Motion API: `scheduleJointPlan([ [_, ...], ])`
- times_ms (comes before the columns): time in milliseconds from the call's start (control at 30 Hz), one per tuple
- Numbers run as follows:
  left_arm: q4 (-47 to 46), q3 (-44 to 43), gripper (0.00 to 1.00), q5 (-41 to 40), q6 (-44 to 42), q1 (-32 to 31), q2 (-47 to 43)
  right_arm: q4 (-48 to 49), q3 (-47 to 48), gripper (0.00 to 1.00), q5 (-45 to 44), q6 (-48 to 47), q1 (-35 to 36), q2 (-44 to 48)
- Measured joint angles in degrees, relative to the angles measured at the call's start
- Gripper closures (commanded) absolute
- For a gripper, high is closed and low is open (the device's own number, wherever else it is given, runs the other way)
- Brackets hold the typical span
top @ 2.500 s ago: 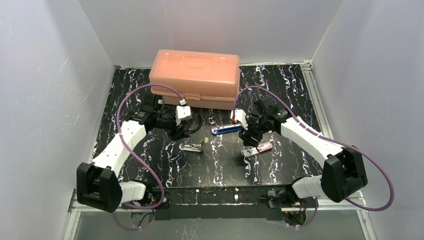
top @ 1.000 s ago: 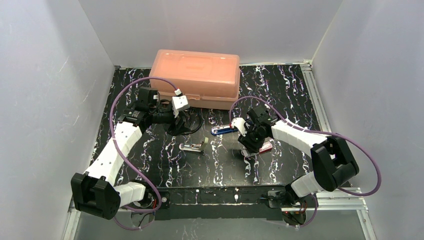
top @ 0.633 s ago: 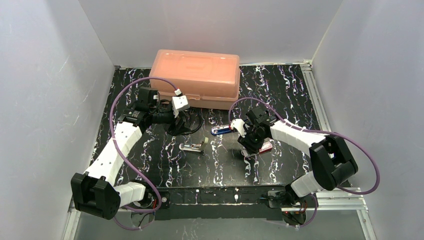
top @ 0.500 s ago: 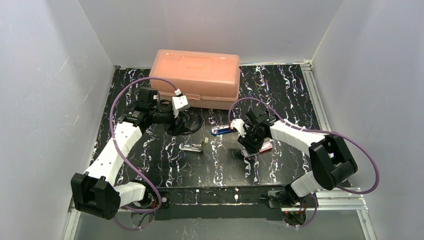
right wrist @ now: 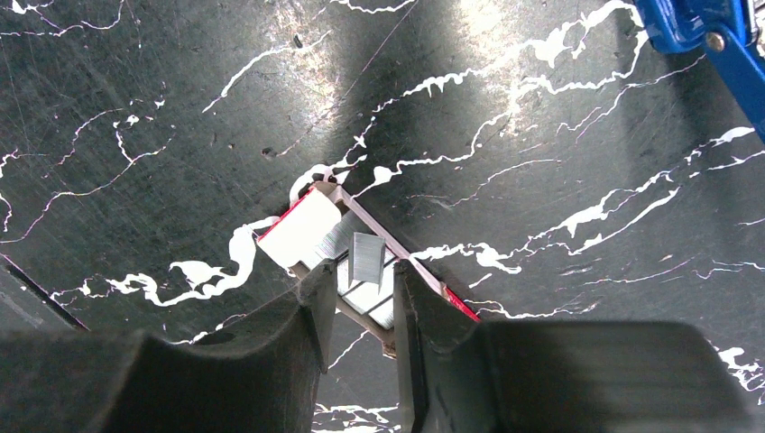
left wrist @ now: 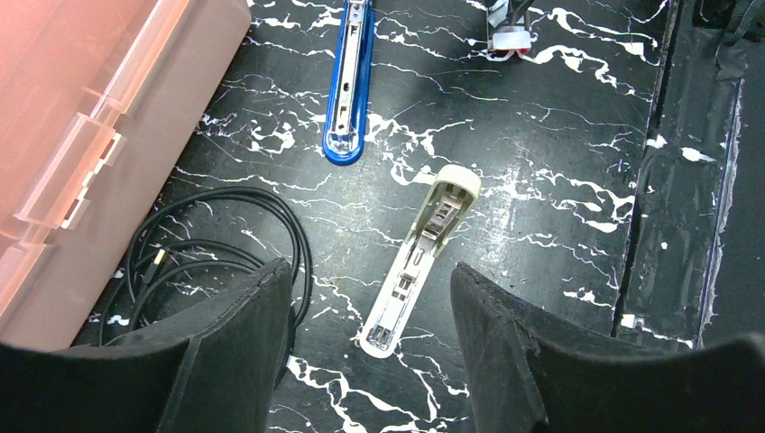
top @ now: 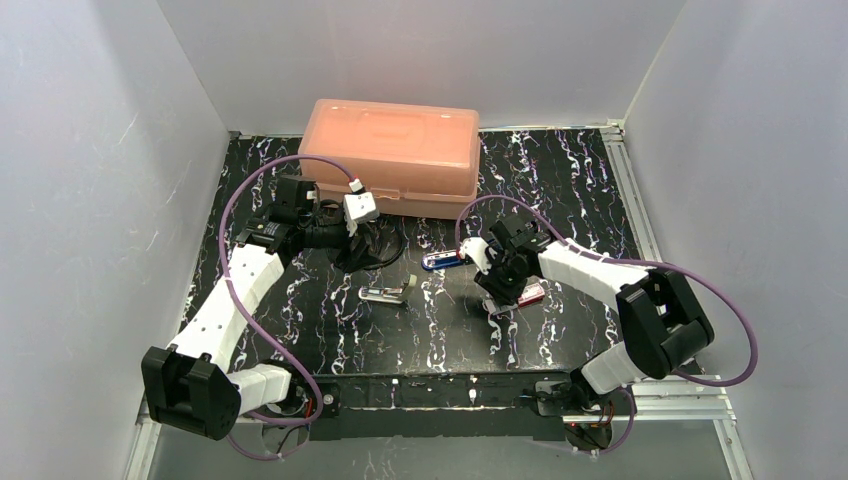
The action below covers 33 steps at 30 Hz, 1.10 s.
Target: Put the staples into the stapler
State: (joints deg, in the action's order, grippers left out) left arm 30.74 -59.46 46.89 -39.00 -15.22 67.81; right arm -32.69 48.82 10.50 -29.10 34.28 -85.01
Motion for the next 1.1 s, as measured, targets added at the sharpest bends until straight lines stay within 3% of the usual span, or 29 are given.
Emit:
scheduleJointPlan([
  [400, 0.68, 0.17, 0.37, 0.00, -0.44, 0.00, 0.00, 0.37, -0.94, 0.65, -1.05, 0.04, 0.98, -0.22],
  [767, 0.87, 0.85, 0.37, 0.00, -0.81, 0.00, -0.17, 0.94, -0.94, 0.81, -2.03, 0.09, 1.14, -0.20],
  [1100, 1.03, 0.79, 0.38, 1.20, -0.76, 0.00, -0.20, 0.24, -0.90, 0.83, 0.22, -1.53, 1.16, 1.49],
])
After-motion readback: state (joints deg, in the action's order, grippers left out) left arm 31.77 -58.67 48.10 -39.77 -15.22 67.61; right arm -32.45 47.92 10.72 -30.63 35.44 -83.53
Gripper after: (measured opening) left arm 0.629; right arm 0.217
